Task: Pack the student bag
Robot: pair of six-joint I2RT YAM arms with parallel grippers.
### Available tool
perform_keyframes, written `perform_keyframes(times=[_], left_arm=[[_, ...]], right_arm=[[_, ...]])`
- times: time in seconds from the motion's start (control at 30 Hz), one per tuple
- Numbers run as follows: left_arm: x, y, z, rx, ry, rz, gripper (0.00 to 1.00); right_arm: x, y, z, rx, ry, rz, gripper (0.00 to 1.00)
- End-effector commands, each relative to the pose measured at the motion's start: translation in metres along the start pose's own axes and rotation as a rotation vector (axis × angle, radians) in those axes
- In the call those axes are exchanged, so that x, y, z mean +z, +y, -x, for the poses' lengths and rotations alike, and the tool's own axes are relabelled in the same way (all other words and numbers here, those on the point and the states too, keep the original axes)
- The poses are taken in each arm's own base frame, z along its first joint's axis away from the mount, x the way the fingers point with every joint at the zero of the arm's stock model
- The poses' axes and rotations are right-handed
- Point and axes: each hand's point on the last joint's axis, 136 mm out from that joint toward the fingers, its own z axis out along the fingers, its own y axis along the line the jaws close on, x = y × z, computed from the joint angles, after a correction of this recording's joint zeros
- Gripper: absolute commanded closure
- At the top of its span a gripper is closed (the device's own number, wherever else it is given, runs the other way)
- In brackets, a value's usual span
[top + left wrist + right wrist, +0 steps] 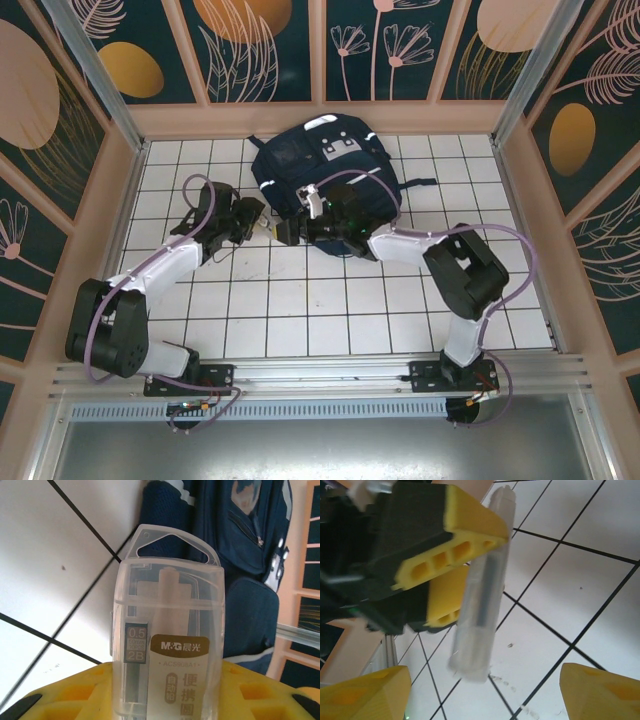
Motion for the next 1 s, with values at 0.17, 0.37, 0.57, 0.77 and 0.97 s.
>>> perform_keyframes(times=[0.17,0.37,0.57,0.77,0.97], left_arm=[[0.005,-0.016,-0.017,-0.024,0.050,-0.053,0.59],[0.008,-0.014,-0.022,-0.030,0.066,-0.051,0.56],[0.008,-0.018,-0.021,-0.021,0.059,-0.058,0.25],[-0.015,-0.055,0.009,0.197,-0.092,-0.023,0.01],[-0.036,-0.099,0.035,0.462,-0.238,-0.043,0.01]], right_arm=[[0.033,-0.004,0.017,-0.068,-0.048,-0.014,0.29],[0.039,-0.005,0.019,-0.057,-0.048,-0.011,0.57],[0.030,0.004,0.020,-0.062,-0.052,0.011,0.81],[-0.005,0.003,0.026,-0.001,-0.092,0.031,0.88],[-0.065,-0.009,0.046,0.037,-0.170,-0.015,0.88]])
